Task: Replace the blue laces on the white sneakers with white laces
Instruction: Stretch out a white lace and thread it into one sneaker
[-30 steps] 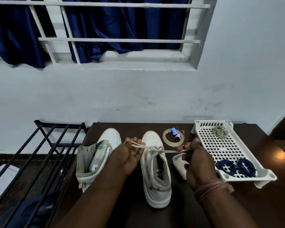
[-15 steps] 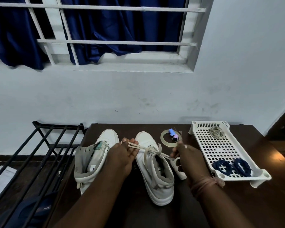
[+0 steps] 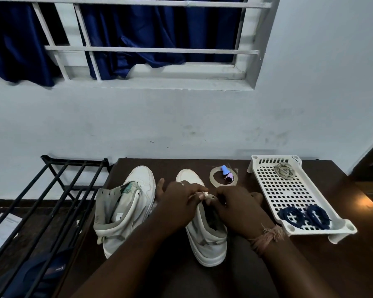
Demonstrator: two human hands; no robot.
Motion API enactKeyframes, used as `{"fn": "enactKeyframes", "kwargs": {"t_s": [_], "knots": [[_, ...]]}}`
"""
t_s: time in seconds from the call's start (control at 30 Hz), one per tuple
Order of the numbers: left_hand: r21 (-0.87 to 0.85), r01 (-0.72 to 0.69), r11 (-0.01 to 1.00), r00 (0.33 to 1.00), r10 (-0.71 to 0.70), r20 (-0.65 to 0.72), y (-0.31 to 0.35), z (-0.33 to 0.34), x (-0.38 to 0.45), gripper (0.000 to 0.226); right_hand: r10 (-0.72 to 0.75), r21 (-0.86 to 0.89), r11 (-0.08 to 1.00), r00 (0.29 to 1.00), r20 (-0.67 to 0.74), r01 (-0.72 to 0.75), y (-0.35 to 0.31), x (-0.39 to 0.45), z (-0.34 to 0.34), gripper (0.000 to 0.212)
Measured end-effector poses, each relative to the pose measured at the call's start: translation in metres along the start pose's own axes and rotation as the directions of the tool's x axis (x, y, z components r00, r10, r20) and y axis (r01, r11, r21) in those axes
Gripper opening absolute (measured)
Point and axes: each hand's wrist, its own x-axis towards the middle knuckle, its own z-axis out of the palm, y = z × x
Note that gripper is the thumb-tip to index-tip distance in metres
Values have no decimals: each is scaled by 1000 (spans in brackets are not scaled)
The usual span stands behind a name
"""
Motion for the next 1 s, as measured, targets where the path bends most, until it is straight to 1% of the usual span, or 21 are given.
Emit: {"fn": "enactKeyframes", "kwargs": {"t_s": [0.03,0.1,0.13,0.2,0.3,0.4,0.53,0.63,0.7,0.83,0.93,0.97,1.0], "knots": [[6,16,1000,1000,-16,-5,-2,0,2,23,9,9,1000,1000,13,-9,1,1,0,42],[-20,36,999,998,-35,44,-4,0,4,29,26,11,1000,999,26,-27,-2,-1,-3,46],[-60,51,997,996,-46,81,-3,0,3,33,43,12,999,999,33,-43,-4,-1,-4,45],[-172,95,981,991,-76,112,-1,0,2,28,81,24,996,996,42,-82,-8,-2,-6,40],[-171,117,978,992,-107,66,4,0,-1,18,174,78,982,985,15,-175,-13,-1,3,38],[-209,127,970,992,-119,49,6,3,0,19,280,190,946,958,-61,-264,-16,3,19,47],[-330,145,933,987,-160,-21,4,6,3,18,326,337,902,937,-123,-269,-18,8,30,53],[-360,143,922,980,-182,-77,2,6,4,19,362,499,826,925,-114,-262,-17,13,33,48],[-370,161,915,978,-197,-63,1,5,5,20,361,578,779,928,-95,-244,-18,15,31,40],[-342,253,905,967,-248,59,-2,-1,6,27,318,555,793,948,-24,-251,-17,17,23,34],[-414,317,853,948,-270,168,-5,-13,5,23,291,524,783,942,167,-335,-11,16,7,30],[-476,340,811,940,-276,201,-5,-17,5,21,272,520,777,934,231,-355,-8,16,0,26],[-542,366,757,930,-284,232,-3,-22,3,19,258,561,739,926,277,-374,-7,16,-6,24]]}}
